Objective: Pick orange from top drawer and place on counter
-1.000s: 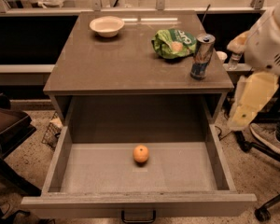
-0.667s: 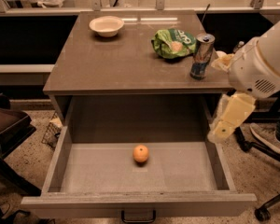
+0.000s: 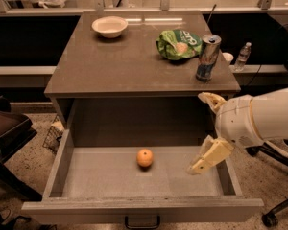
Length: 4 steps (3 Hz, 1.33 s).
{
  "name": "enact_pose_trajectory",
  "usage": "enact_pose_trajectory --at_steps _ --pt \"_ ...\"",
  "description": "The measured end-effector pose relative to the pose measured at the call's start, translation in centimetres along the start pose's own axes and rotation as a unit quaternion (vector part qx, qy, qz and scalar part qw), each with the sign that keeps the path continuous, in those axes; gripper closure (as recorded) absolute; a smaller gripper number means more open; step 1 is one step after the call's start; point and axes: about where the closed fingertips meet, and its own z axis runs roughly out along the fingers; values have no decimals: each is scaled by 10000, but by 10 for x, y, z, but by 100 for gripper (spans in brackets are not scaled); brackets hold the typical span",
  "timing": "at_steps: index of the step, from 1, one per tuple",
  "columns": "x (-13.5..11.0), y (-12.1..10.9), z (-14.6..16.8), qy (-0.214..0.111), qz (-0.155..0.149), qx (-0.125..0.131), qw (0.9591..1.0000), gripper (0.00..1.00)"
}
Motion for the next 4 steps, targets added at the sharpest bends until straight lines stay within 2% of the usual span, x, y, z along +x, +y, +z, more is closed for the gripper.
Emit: enact_pose_trajectory --at_steps 1,2,3,4 --pt "-16 -11 -4 -375 -141 364 9985 0" --pt "-17 -11 -3 -371 -154 351 9986 0" --pt "3 6 67 -364 199 23 9991 0" --pt "19 16 126 -628 518 -136 9966 0"
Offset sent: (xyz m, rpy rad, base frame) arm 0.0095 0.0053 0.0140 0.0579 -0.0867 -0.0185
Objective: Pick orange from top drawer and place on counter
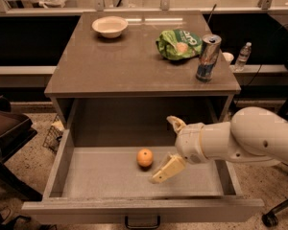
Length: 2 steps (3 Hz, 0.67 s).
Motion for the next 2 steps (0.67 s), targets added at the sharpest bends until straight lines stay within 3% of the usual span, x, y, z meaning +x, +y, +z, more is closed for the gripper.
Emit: enact_pose_trajectory --at_steps 1,2 --pt "23 -2 53 -45 215 -83 9997 0" --pt "33 -2 83 245 132 -150 9995 0"
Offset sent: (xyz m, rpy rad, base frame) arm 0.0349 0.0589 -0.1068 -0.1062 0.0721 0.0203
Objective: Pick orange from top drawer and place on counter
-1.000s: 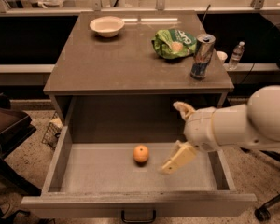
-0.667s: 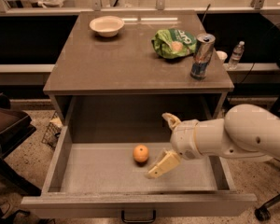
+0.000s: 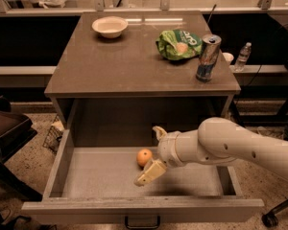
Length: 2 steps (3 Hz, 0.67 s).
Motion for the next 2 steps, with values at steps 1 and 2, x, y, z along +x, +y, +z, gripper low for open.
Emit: enact_pose_trajectory --at_steps 1,2 --pt "8 4 22 391 -132 -122 9991 0" --pt "16 10 37 648 -226 -231 9974 15"
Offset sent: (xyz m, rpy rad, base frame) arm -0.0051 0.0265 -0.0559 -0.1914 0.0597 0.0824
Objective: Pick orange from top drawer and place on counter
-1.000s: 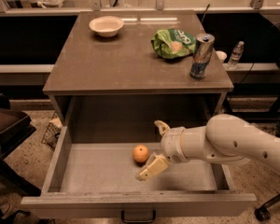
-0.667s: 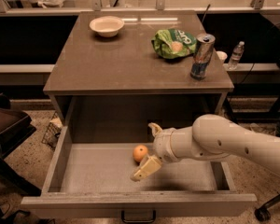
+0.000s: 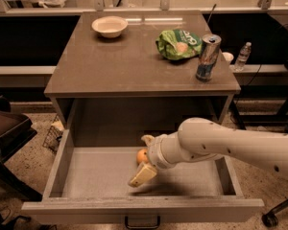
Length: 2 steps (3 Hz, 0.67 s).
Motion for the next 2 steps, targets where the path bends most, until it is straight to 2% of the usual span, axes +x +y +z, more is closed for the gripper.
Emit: enact_pose_trajectory --at_steps 2 --pt "8 9 18 286 -43 -95 9995 61"
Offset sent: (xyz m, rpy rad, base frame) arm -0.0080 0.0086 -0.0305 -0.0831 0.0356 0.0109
